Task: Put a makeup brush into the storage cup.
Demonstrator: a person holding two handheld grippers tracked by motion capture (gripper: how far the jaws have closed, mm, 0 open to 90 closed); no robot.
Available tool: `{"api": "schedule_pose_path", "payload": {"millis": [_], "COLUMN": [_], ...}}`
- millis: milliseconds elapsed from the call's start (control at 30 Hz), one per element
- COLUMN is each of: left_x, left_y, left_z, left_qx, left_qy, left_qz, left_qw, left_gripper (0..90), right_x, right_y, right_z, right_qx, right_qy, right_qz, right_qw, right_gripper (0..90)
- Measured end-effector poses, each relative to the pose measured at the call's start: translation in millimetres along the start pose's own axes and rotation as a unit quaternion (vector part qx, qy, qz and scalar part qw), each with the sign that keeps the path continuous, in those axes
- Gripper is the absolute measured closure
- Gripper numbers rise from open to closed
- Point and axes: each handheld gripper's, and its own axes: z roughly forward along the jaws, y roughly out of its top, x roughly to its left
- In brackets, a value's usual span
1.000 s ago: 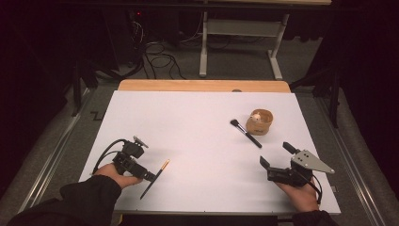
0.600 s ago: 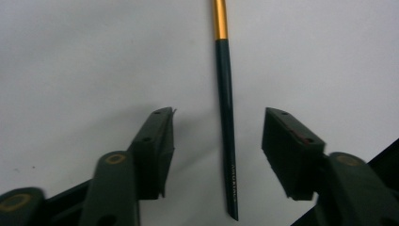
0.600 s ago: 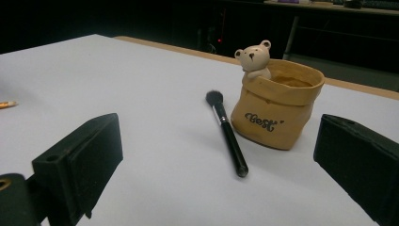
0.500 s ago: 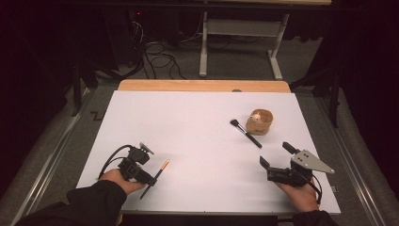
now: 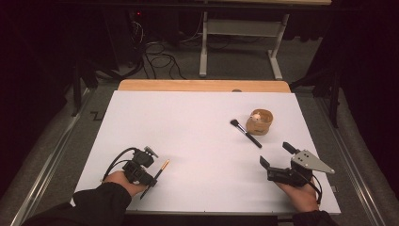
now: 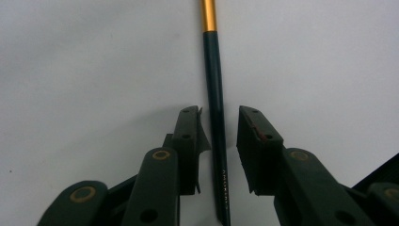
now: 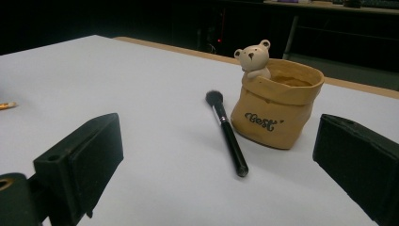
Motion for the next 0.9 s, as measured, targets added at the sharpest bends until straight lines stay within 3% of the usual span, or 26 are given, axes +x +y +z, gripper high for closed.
{"api": "schedule_pose_path", "payload": {"millis": [400, 667, 900], "left_x": [1.4, -2.7, -0.4], "left_y": [-0.8, 0.0, -2.1], "left_z": [1.0, 2.5, 2.6], "left_qx": [0.007, 0.013, 0.005], "left_qy": [0.003, 0.027, 0.026], "left_qz": [0.001, 0.017, 0.016], "left_qw": [1.0, 0.9994, 0.9995], "left_gripper": [73.7, 77.4, 81.4], "right_x": [-0.2, -0.2, -1.1], "right_y": [-0.2, -0.5, -0.7], "right_z": [0.1, 0.5, -0.1], "right_qx": [0.0, 0.001, -0.002], "right_qy": [-0.001, 0.0, -0.001], "right_qz": [0.0, 0.001, 0.002], "right_qw": [1.0, 1.0, 1.0], "right_gripper": [2.8, 3.0, 3.2]}}
